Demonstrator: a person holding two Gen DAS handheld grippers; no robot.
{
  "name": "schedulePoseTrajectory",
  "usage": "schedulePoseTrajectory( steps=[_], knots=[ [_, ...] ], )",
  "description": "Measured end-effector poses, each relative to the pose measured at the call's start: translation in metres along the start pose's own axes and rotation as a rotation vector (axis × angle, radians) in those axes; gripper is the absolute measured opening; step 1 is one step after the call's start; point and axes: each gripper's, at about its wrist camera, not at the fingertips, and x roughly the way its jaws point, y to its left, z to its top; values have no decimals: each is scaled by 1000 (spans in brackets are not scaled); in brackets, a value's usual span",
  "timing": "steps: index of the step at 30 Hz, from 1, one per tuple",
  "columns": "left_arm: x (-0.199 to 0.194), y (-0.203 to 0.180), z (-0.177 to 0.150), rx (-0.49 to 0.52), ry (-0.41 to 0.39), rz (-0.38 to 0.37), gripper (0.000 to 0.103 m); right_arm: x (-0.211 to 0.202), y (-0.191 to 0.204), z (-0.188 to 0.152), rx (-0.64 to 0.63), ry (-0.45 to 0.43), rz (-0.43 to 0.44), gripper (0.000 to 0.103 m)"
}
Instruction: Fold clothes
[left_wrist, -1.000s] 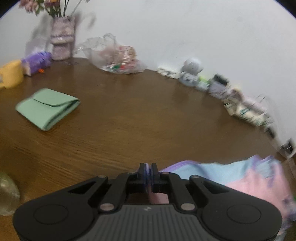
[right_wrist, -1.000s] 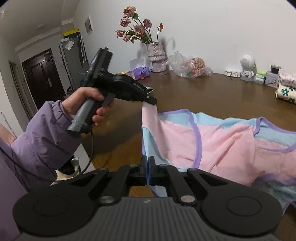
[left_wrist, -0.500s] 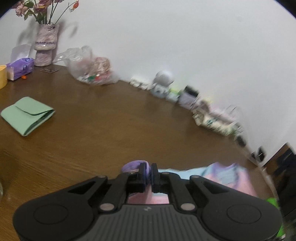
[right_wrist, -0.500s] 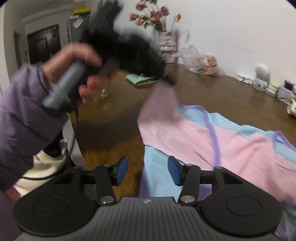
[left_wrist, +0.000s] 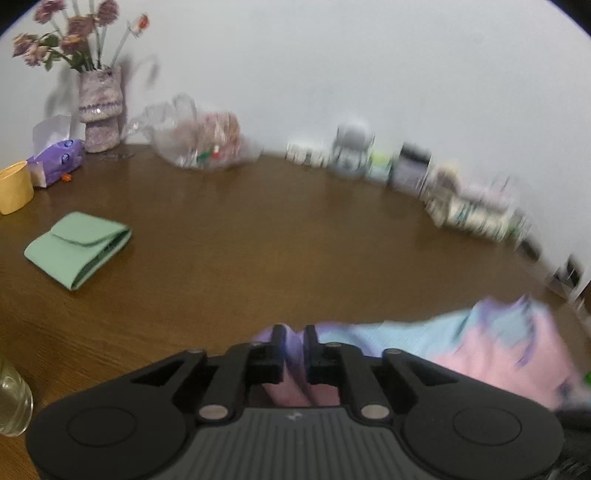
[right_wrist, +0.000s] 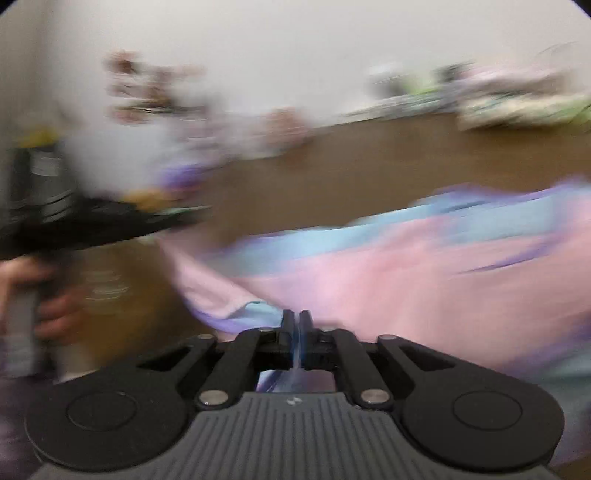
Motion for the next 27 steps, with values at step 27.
schedulePoseTrajectory(
  steps=[27],
  knots=[
    [12,32,-26,-178,15,-327,7,30,69,-15,-609,12,10,22]
  ],
)
